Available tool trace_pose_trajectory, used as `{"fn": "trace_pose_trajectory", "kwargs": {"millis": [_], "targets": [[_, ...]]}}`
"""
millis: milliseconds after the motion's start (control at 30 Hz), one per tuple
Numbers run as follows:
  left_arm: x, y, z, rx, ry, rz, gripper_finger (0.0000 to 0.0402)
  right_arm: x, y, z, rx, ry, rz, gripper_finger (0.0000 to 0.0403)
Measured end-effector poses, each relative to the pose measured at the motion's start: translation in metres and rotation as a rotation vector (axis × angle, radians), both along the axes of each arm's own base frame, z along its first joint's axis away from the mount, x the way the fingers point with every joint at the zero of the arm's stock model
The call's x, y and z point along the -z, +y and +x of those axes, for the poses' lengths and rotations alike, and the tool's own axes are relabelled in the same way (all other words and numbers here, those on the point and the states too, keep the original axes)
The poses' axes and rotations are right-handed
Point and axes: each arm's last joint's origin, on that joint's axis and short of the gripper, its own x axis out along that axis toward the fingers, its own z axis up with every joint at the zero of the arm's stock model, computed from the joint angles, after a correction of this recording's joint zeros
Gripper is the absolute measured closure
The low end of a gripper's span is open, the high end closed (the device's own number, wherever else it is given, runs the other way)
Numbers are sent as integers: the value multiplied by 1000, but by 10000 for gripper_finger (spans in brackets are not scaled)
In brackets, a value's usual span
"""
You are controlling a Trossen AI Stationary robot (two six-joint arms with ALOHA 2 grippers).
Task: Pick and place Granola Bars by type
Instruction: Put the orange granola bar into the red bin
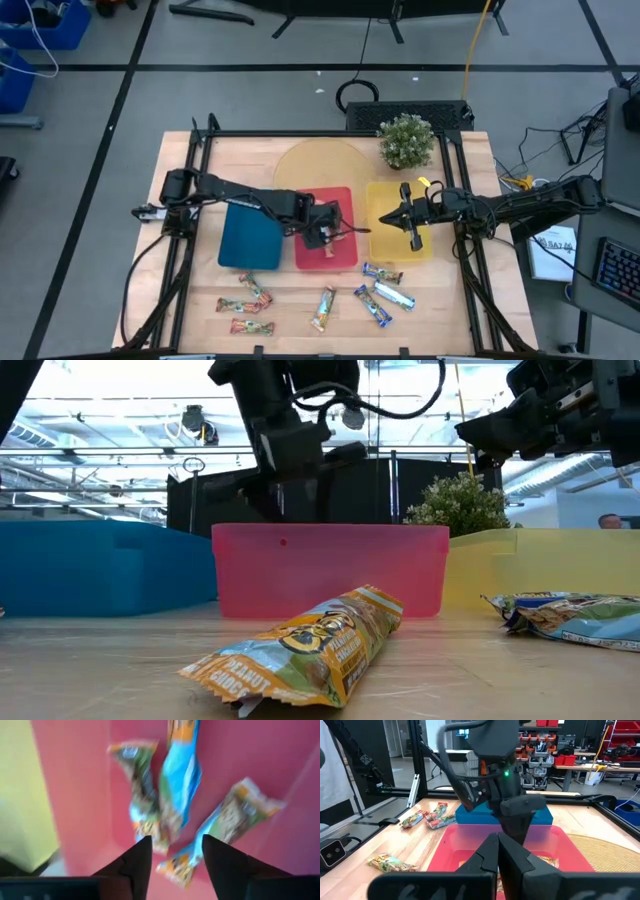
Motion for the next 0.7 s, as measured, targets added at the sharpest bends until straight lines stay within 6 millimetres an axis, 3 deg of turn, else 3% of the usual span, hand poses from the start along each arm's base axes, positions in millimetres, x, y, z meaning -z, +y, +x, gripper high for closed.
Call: {"fn": "trace_pose_trajectory", "kwargs": {"millis": [133, 233, 333, 433, 567, 700], "targets": [[-17, -15, -6, -12, -55, 176, 207, 0, 0, 0, 0, 0, 0, 403], [-37, -32, -15, -98, -158, 179, 225, 0, 0, 0, 0, 0, 0, 403], [-61, -38, -28, -365, -295, -64, 258, -1, 0, 0, 0, -11, 1, 403], [-74, -27, -49, -646, -344, -266, 304, -3, 0, 0, 0, -27, 4, 403], [-73, -24, -89, -723, -357, -337, 380, -6, 0, 0, 13, -57, 56, 403], [-77, -22, -139, -774, -490, -537, 392, -9, -1, 0, 49, -86, 105, 403]]}}
